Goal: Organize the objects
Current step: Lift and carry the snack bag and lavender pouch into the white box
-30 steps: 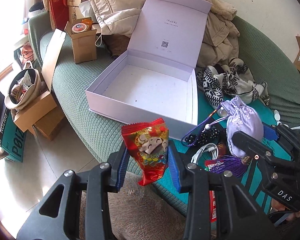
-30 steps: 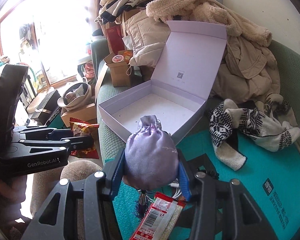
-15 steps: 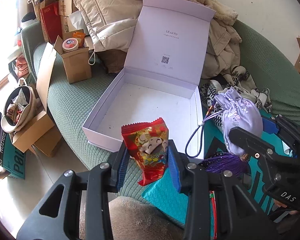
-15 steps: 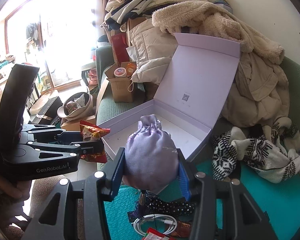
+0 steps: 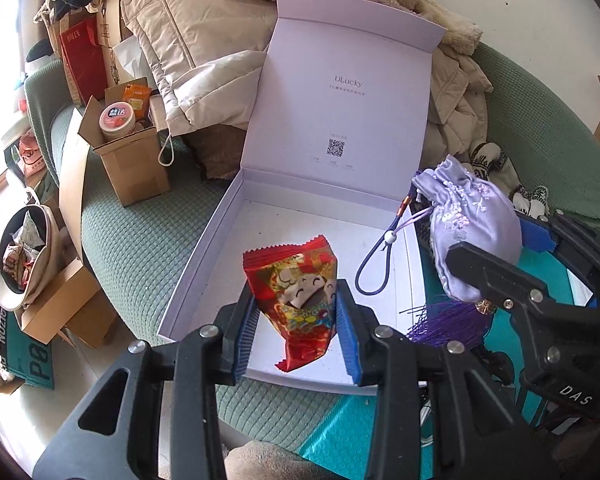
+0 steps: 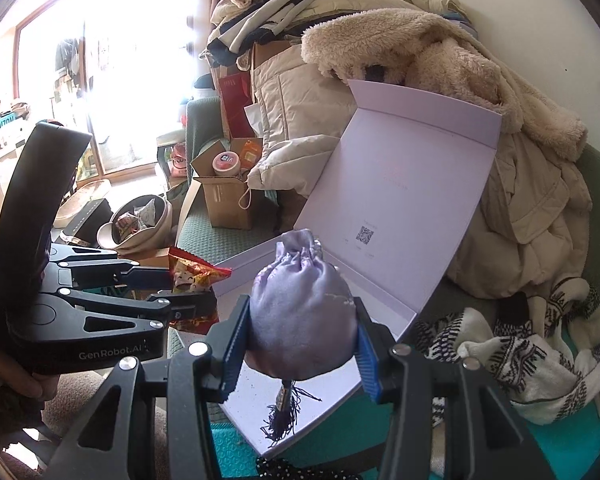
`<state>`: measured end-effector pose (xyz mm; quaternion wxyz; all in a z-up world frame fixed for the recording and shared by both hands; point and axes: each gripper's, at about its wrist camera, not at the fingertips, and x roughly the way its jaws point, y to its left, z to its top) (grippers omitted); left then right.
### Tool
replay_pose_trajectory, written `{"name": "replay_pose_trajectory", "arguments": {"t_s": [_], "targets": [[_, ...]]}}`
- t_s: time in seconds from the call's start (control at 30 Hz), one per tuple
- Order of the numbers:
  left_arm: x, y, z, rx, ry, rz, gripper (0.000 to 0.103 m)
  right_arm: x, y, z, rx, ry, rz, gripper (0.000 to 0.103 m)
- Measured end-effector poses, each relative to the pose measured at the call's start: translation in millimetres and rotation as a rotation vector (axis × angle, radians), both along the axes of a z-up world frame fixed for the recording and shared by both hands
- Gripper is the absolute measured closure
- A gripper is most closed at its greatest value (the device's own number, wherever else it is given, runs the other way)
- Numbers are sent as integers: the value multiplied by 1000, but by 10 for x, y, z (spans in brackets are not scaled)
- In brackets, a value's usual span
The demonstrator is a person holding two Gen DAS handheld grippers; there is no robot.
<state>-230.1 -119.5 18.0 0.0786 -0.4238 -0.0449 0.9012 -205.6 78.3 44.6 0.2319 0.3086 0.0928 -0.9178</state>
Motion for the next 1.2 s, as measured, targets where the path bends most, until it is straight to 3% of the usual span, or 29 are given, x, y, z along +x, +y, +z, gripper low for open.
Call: {"name": "replay_pose_trajectory", "arguments": {"t_s": [0.6, 1.2], "targets": [[-988, -98, -328, -36, -21, -27, 68, -762, -89, -260, 25, -24, -4, 55], [-1655, -42, -704, -81, -46, -77, 68, -1281, -82, -541, 44, -66, -17, 55]]}}
